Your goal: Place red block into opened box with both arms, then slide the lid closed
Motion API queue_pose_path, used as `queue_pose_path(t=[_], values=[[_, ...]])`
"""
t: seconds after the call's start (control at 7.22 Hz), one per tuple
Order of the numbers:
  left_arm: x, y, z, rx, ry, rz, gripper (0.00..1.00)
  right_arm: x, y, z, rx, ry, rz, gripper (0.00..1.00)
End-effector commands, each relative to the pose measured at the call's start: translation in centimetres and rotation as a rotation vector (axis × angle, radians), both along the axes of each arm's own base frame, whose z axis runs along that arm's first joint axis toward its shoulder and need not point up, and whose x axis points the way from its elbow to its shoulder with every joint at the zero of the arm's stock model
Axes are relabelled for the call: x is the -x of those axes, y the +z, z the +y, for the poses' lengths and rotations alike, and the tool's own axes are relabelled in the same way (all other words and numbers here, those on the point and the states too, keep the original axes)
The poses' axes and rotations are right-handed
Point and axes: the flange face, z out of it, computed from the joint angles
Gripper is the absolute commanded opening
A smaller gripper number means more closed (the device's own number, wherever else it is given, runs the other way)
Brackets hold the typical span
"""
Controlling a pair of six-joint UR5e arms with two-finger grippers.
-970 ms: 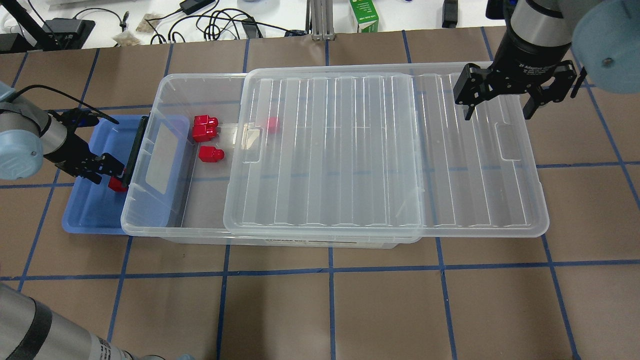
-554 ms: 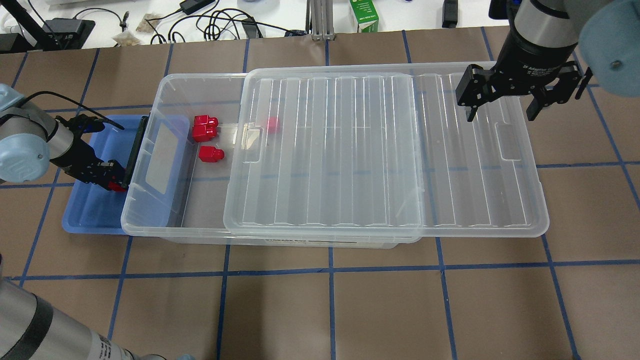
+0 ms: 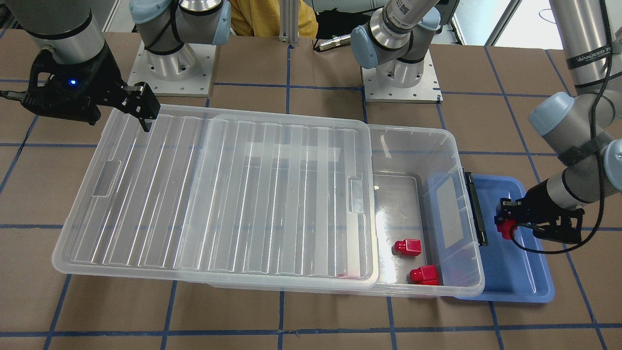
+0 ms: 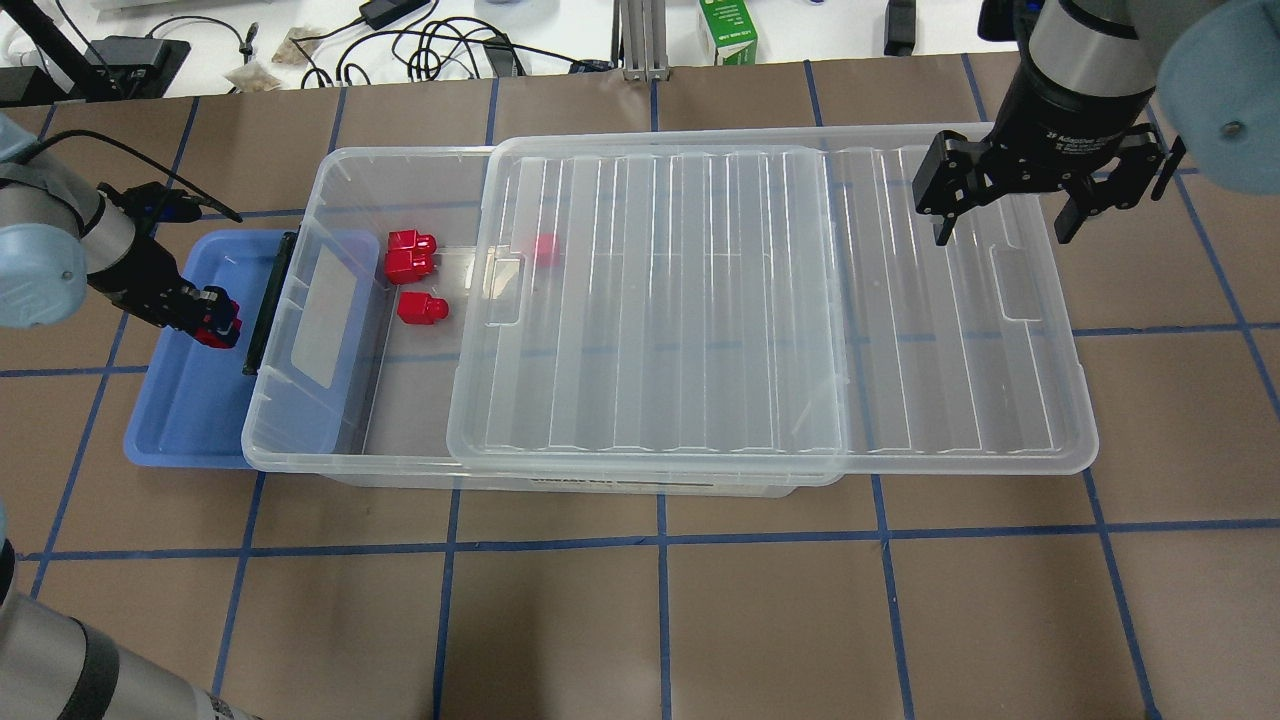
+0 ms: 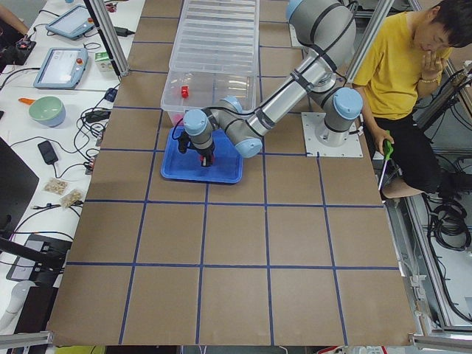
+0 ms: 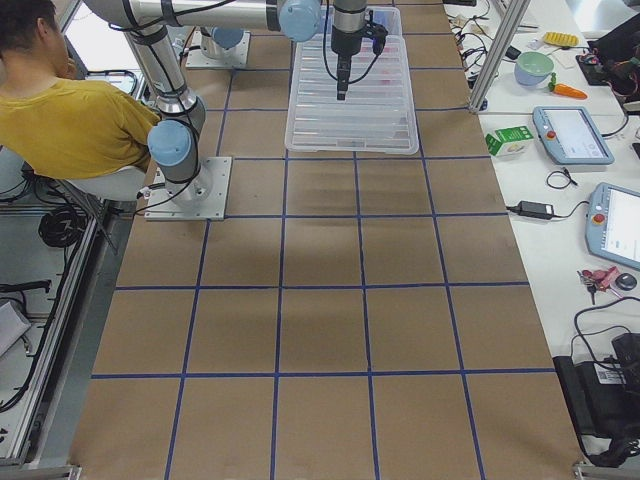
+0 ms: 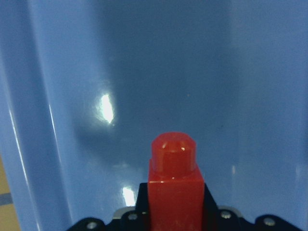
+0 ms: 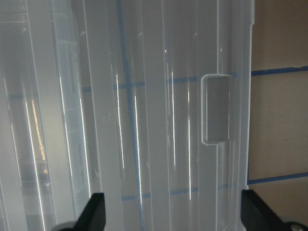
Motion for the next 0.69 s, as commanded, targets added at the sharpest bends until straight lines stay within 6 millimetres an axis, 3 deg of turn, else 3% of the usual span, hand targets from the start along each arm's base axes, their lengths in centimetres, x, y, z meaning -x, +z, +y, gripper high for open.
queue_pose_path(t=[0.0, 0.14, 0.28, 0.42, 0.55], values=[[0.7, 10.6, -0.9, -0.016, -0.023, -0.037, 0.0, 0.0, 0.0, 0.0, 0.0, 0.0, 0.002, 1.0], [1.5, 14.4, 0.1, -0.008, -0.015, -0.028, 0.0, 0.0, 0.0, 0.0, 0.0, 0.0, 0.002, 1.0], [4.2, 17.1, 1.3, -0.013, -0.03, -0.024, 0.0, 0.0, -0.1, 0.1, -0.009, 0.002, 0.003, 1.0], [11.1, 18.6, 1.3, -0.005, -0.023, -0.057, 0.0, 0.0, -0.1, 0.2, -0.012, 0.0, 0.003, 1.0], [18.2, 18.9, 1.3, 0.006, -0.015, -0.059, 0.0, 0.0, 0.1, 0.2, -0.009, 0.002, 0.001, 1.0]])
